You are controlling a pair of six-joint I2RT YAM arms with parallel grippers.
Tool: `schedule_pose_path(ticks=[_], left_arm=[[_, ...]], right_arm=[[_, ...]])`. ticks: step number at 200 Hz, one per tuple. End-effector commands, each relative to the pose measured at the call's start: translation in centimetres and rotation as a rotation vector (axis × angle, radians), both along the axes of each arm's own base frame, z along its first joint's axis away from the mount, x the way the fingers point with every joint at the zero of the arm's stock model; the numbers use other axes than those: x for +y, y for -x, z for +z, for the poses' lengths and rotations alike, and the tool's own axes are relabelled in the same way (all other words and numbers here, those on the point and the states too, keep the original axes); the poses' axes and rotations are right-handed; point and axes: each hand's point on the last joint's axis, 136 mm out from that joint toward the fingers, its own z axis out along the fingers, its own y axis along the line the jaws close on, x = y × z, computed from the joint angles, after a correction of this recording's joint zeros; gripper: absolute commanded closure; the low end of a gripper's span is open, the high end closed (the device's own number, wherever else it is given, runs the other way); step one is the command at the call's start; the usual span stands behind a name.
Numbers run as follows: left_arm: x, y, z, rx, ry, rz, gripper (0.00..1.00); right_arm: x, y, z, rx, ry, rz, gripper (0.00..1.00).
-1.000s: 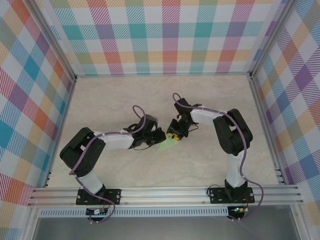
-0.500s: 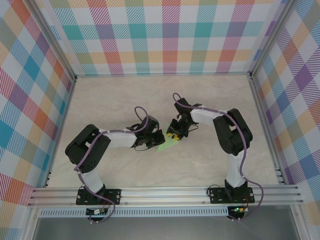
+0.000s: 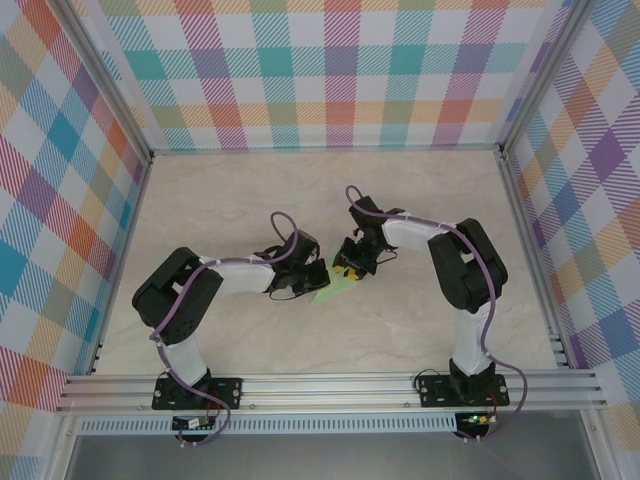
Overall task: Fold a paper plane with a square sheet of paper (pick it up from the middle)
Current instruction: Fourth fold the wing at the center of the table.
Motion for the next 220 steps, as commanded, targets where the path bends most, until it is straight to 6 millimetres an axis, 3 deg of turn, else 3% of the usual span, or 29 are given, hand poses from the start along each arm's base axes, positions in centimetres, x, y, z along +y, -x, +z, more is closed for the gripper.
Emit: schedule_pose_path(ticks=[1, 22, 42, 85, 121, 173, 220], left_arm=[[2.1, 1.7, -3.2, 0.103, -0.104, -0.008, 1.00], [2.3, 1.9, -3.5, 0.112, -0.116, -0.012, 1.00], [2.6, 2.0, -3.6, 0.115, -0.128, -0.011, 1.00], [2.9, 2.1, -3.4, 0.115, -0.142, -0.006, 1.00], [3.0, 2.1, -3.5, 0.117, -0.150, -0.001, 1.00], [3.0, 2.2, -3.4, 0.121, -0.149, -0.001, 1.00], [3.1, 2.3, -3.6, 0.130, -0.156, 0.000, 1.00]], right_arm=[[-3.2, 0.3, -0.8, -0.046, 0.130, -0.009, 0.66], [-1.9, -0.7, 3.4, -0.180, 0.021, 0.034, 0.65], [-1.1, -0.5, 5.0, -0.255, -0.059, 0.083, 0.67], [1.1, 0.7, 4.8, -0.289, -0.233, 0.181, 0.83], [1.9, 1.3, 3.5, -0.269, -0.267, 0.219, 0.90], [2.9, 1.6, 1.9, -0.248, -0.308, 0.257, 0.93], [2.6, 1.4, -0.1, -0.218, -0.259, 0.255, 0.93]])
